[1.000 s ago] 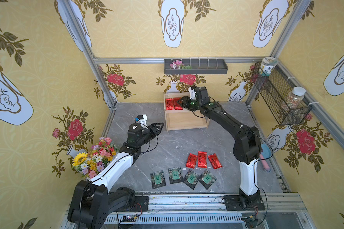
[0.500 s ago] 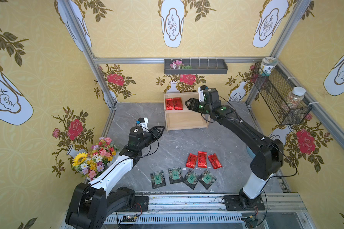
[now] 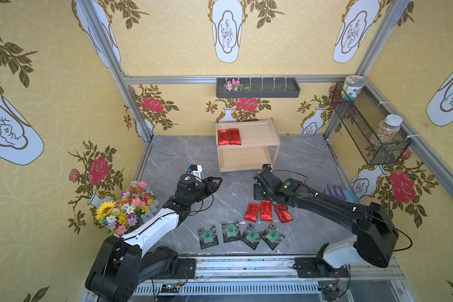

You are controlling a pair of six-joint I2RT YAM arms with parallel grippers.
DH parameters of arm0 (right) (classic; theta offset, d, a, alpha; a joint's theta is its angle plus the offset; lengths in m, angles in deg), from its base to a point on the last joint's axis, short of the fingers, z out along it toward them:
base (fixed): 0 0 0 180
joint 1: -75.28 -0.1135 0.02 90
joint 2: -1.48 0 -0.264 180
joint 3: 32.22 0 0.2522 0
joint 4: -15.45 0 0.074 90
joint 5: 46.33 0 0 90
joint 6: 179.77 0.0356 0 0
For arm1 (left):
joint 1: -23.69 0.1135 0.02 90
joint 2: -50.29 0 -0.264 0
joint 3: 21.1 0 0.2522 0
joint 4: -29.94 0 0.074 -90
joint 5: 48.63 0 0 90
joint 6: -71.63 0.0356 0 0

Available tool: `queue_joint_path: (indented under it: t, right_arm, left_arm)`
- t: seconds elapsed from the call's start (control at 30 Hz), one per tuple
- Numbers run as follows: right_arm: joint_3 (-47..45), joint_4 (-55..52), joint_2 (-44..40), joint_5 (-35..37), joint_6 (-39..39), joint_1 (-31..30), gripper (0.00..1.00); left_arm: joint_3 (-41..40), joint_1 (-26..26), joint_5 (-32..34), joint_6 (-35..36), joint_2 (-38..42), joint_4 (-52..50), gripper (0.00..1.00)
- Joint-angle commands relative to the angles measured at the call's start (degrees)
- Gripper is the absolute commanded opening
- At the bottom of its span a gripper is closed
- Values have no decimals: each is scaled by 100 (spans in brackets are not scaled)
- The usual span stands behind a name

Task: Place the tea bags on the shelf by color
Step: Pick up the tea bag from the center of the board.

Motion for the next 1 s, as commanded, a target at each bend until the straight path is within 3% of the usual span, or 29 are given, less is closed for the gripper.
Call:
queue_joint_path:
  t: [0.0, 0.37, 0.97]
  right_arm:
    - [-234, -192, -9, 313, 314, -58, 67]
    - [-874, 208, 213, -144, 606, -62, 71]
    - [-1230, 597, 465, -254, 742, -41, 71]
  left_arm:
    - [-28, -4, 57, 36, -1, 25, 54]
    - [121, -4, 19, 104, -171, -154, 54]
    - [52, -4, -29, 84, -181, -161, 55]
